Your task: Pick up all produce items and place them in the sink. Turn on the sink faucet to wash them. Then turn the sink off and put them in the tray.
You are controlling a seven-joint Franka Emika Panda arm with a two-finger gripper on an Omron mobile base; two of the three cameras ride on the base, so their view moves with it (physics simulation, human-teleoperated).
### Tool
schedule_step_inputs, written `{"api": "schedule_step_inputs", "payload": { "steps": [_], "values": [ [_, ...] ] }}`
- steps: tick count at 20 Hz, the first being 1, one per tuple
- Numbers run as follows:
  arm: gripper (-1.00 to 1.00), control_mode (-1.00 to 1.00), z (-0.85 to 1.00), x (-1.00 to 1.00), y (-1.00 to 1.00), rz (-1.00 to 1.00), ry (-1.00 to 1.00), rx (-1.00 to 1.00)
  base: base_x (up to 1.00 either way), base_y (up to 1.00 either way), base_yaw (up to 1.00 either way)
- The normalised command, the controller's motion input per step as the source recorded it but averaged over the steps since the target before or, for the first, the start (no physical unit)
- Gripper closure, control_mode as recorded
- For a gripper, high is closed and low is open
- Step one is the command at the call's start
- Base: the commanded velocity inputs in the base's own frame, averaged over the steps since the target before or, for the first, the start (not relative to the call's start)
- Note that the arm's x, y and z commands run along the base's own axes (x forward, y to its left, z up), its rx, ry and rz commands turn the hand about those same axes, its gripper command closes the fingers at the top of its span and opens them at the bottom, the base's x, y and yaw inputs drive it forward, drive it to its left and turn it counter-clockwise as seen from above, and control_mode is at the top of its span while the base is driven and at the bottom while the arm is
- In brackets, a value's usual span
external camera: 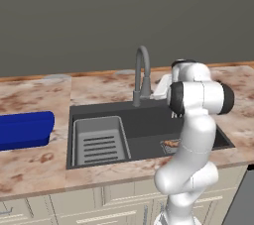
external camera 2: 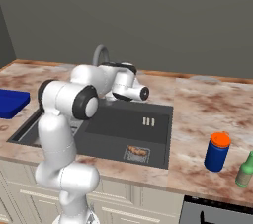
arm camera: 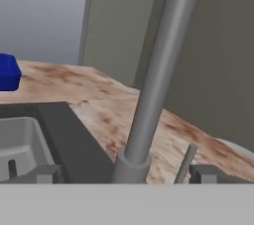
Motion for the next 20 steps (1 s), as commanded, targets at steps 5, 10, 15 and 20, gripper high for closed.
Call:
{"api": "schedule_step_inputs", "payload": {
  "steps": [5,10,15,20],
  "values": [
    [-1.0,-1.0,-0.13,0.28,0.01,0.0,0.0,0.0,0.0,0.0,0.0],
    [-1.0,-1.0,-0.14,0.27,0.02,0.0,0.0,0.0,0.0,0.0,0.0],
    [-1.0,-1.0,-0.14,0.27,0.01,0.0,0.0,0.0,0.0,0.0,0.0],
    [-1.0,-1.0,-0.13,0.3,0.02,0.0,0.0,0.0,0.0,0.0,0.0]
  ]
}}
